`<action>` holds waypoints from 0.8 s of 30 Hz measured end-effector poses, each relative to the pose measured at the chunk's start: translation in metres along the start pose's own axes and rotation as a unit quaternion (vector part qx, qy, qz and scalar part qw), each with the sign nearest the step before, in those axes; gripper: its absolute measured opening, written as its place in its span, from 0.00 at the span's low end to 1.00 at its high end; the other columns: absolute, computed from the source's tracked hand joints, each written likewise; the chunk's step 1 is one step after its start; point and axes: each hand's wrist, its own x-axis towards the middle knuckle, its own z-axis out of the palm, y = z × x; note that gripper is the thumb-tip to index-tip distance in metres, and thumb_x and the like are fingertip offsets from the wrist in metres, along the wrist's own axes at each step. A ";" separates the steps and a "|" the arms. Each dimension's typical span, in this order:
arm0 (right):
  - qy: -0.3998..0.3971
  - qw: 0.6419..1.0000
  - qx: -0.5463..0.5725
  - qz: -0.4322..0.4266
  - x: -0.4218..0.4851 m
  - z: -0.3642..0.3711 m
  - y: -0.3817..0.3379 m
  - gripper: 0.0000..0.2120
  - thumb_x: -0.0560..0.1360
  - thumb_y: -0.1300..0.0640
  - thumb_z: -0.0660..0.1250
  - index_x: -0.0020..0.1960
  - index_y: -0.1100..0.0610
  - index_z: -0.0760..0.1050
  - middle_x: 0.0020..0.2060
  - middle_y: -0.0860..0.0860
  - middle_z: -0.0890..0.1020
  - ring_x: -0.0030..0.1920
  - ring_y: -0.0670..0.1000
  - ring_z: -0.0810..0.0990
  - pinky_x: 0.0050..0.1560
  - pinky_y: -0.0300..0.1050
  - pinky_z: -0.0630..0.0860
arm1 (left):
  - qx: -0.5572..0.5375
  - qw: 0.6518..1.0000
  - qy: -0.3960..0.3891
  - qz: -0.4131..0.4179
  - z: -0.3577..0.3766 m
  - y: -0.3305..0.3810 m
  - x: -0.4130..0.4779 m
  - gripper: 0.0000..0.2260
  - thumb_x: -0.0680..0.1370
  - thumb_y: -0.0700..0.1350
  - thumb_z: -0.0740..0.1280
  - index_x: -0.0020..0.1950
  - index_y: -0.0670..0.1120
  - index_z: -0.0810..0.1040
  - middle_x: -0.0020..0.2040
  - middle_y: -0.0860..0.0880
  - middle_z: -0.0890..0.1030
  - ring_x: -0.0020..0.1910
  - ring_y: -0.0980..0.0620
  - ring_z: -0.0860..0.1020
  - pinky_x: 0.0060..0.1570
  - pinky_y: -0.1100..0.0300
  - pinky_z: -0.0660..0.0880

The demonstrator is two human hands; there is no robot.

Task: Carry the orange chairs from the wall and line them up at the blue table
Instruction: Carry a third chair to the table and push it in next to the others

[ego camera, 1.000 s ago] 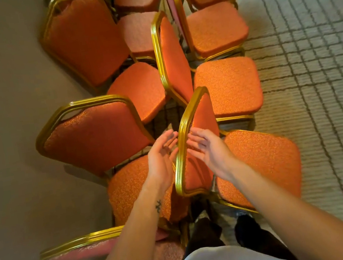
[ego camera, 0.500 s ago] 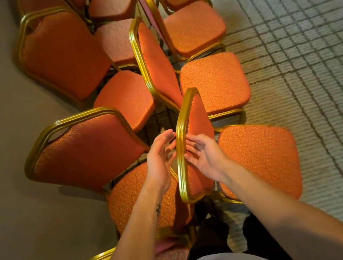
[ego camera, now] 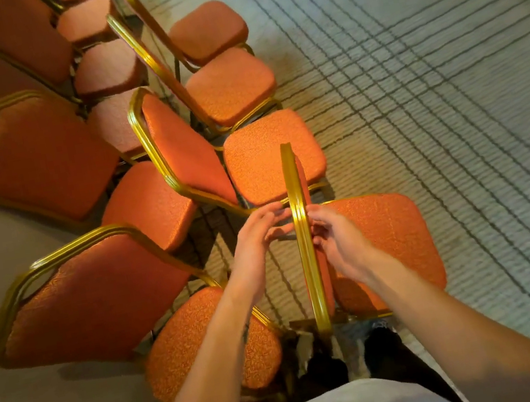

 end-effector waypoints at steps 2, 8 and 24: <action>0.014 1.000 0.001 -0.020 -0.008 -0.021 -0.015 0.12 0.72 0.53 0.69 0.55 0.53 0.79 0.45 0.52 0.85 0.43 0.47 0.79 0.38 0.42 0.66 | 0.026 0.999 -0.033 -0.003 0.023 0.008 0.009 0.15 0.86 0.44 0.59 0.67 0.38 0.77 0.61 0.39 0.84 0.56 0.43 0.83 0.60 0.52 0.78; 0.050 0.995 -0.007 -0.083 -0.028 -0.088 -0.055 0.10 0.77 0.62 0.71 0.54 0.55 0.72 0.40 0.50 0.86 0.38 0.48 0.81 0.39 0.42 0.76 | 0.170 0.977 -0.119 0.039 0.121 0.017 0.025 0.17 0.82 0.33 0.61 0.71 0.41 0.76 0.56 0.43 0.79 0.52 0.60 0.79 0.55 0.70 0.74; 0.234 0.940 -0.167 -0.182 -0.052 -0.238 -0.141 0.18 0.72 0.61 0.70 0.55 0.49 0.65 0.40 0.49 0.80 0.30 0.46 0.75 0.33 0.45 0.70 | 0.576 0.680 -0.244 0.383 0.330 0.016 0.098 0.18 0.74 0.51 0.63 0.60 0.49 0.82 0.59 0.47 0.76 0.61 0.45 0.73 0.63 0.49 0.67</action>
